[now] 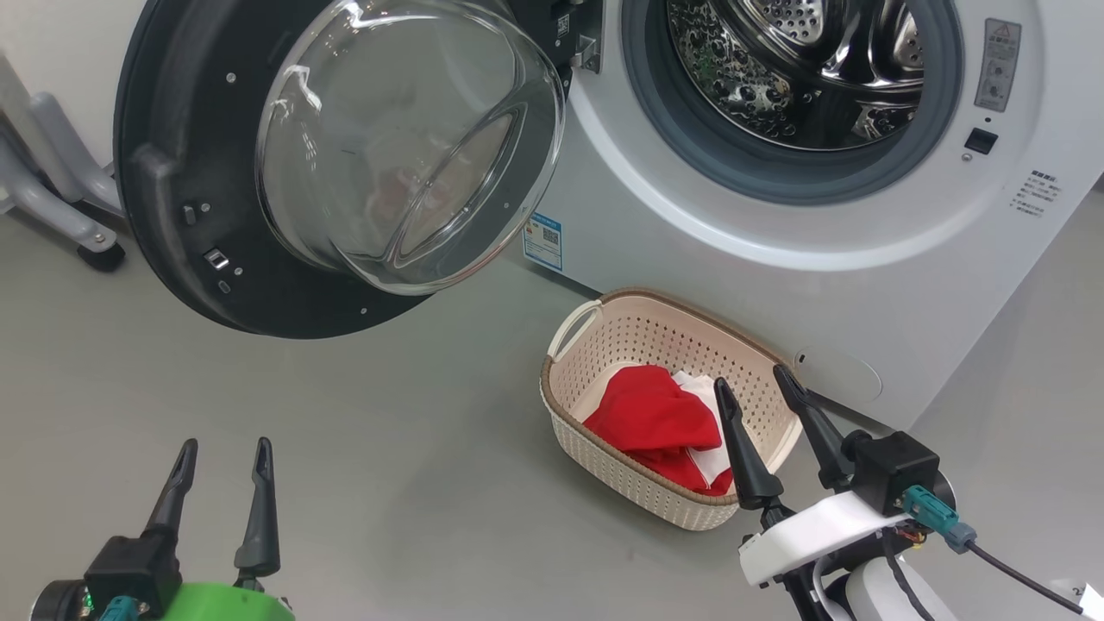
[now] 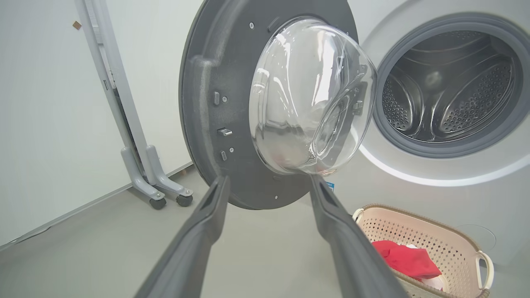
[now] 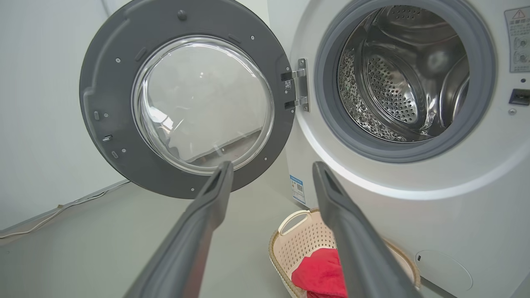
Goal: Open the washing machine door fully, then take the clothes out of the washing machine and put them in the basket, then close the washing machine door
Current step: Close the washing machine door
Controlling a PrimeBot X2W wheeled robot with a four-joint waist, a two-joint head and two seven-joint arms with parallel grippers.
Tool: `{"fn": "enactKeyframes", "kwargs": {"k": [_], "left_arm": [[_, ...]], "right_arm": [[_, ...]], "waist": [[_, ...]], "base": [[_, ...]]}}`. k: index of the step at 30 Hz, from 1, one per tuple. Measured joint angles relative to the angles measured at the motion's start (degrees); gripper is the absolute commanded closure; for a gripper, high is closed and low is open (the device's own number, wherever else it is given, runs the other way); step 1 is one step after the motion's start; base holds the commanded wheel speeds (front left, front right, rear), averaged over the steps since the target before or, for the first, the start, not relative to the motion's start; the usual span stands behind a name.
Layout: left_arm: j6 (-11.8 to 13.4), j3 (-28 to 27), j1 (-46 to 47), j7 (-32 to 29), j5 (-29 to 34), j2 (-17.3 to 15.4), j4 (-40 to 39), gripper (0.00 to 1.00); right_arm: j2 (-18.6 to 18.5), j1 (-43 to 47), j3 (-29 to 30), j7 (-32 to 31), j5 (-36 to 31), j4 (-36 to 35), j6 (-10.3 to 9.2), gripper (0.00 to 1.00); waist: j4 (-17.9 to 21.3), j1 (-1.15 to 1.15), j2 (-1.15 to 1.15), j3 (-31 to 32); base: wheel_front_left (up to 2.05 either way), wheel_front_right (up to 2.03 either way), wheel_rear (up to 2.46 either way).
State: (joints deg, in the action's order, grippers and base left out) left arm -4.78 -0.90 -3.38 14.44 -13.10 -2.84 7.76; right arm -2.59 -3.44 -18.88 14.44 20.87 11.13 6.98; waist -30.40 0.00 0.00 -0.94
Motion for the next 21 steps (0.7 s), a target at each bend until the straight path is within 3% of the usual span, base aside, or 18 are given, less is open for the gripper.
{"fn": "enactKeyframes", "kwargs": {"k": [21], "left_arm": [[0.29,-1.35,-1.42,0.0,-0.43,0.04,-2.11,0.0]], "right_arm": [[-0.98,-2.44,-1.45,0.0,1.33,1.86,0.0,0.0]], "waist": [[-0.59,0.0,0.0,-0.61]], "base": [[0.0,0.0,0.0]]}}
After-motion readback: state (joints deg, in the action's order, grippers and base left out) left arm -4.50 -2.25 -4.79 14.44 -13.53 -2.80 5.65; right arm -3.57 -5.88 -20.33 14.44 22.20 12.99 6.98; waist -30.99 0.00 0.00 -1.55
